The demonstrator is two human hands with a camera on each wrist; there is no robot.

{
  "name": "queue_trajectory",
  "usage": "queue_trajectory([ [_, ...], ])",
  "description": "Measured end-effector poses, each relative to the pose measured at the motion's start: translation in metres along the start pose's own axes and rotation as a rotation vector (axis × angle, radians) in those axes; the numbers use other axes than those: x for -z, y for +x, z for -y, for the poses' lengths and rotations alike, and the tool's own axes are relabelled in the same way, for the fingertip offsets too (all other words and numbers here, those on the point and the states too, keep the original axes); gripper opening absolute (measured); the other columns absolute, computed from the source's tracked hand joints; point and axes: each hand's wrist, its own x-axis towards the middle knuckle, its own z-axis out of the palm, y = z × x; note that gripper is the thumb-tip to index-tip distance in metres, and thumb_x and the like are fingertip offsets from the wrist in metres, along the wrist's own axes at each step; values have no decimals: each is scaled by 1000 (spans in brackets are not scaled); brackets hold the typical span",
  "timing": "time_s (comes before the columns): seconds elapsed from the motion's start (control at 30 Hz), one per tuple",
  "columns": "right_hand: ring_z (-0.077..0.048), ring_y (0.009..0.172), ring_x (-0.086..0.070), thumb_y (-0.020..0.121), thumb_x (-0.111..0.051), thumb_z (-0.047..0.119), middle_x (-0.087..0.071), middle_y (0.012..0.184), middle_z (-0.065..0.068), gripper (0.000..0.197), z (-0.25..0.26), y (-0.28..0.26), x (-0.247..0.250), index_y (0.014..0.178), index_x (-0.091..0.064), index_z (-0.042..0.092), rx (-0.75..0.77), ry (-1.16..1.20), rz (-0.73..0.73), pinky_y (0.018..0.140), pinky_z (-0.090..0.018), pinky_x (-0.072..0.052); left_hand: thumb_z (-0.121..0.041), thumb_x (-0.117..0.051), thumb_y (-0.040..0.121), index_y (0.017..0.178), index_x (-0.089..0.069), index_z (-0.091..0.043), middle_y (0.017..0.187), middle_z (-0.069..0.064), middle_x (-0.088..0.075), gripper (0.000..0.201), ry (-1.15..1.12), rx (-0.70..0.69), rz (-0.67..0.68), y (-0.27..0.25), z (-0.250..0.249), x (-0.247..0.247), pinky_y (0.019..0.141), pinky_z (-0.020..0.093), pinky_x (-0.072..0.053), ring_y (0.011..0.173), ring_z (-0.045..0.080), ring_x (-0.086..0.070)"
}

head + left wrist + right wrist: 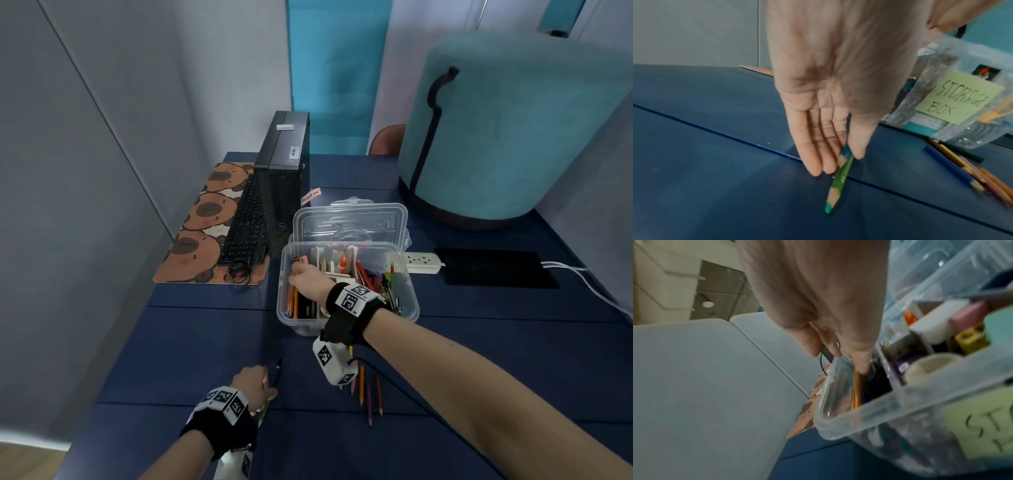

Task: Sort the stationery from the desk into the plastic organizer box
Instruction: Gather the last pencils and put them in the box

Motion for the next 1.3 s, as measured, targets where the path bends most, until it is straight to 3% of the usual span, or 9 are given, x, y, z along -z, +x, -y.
queue_trajectory([
  [0.07,-29,131,-45,100,-46,16,-46,142,-17,42,-3,-30,18,139,-44,2,46,192,52,109,-38,-37,-31,-60,86,73,-45,-22,81,0,-59,21,14,-9,-10,-1,0,0,74,27,-51,72,18,-60],
  [0.17,-29,103,-63,99,-49,20,-66,108,-15,24,-32,-79,48,112,-61,4,87,402,316,90,-35,-53,-31,-59,87,74,-44,-22,77,-1,-60,23,-45,-63,-48,-3,-7,-1,67,25,-49,61,14,-59],
  [0.27,-25,89,-67,97,-54,23,-68,95,-12,20,-87,-111,63,97,-63,4,-38,311,439,81,-34,-56,-28,-60,90,74,-43,-22,74,1,-60,25,-211,-118,-43,-7,-25,-6,56,25,-50,56,13,-57],
  [0.33,-22,76,-67,96,-56,20,-67,85,-11,16,-129,-117,60,90,-61,5,-206,121,319,76,-37,-58,-25,-62,90,83,-49,-15,76,6,-63,18,-359,-126,-28,-7,-38,-10,50,25,-52,60,17,-61],
  [0.43,-21,59,-61,93,-55,20,-61,74,-10,18,-187,-115,48,85,-56,4,-468,-163,-72,70,-43,-59,-13,-60,92,100,-52,-5,78,9,-61,14,-649,-126,45,-7,-56,-16,48,24,-52,63,15,-62],
  [0.53,-24,70,-64,81,-68,42,-63,87,-13,41,-211,-117,30,93,-50,7,-528,-173,-194,63,-37,-59,-4,-53,95,102,-50,1,76,13,-60,9,-909,-72,157,-11,-68,-17,48,26,-54,57,16,-64],
  [0.7,-28,117,-54,67,-77,57,-49,136,-11,91,-204,-112,7,133,-36,8,-505,-344,-155,88,-35,-49,-2,-43,99,95,-49,-2,83,17,-59,7,-1121,36,276,-13,-73,-12,56,31,-59,70,26,-67],
  [0.93,-29,121,-54,87,-65,26,-51,134,-14,58,-194,-100,-1,133,-39,1,-503,-522,-173,94,-32,-45,-2,-28,101,90,-49,-4,78,14,-51,24,-1288,220,330,-8,-85,-12,68,40,-50,80,33,-61],
  [1.3,-32,125,-48,92,-51,12,-39,136,-17,51,-193,-99,-19,136,-26,4,-462,-651,-177,97,-37,-42,-12,-39,94,72,-42,-12,60,1,-29,22,-1235,360,282,9,-105,-16,38,14,-20,48,12,-23],
])
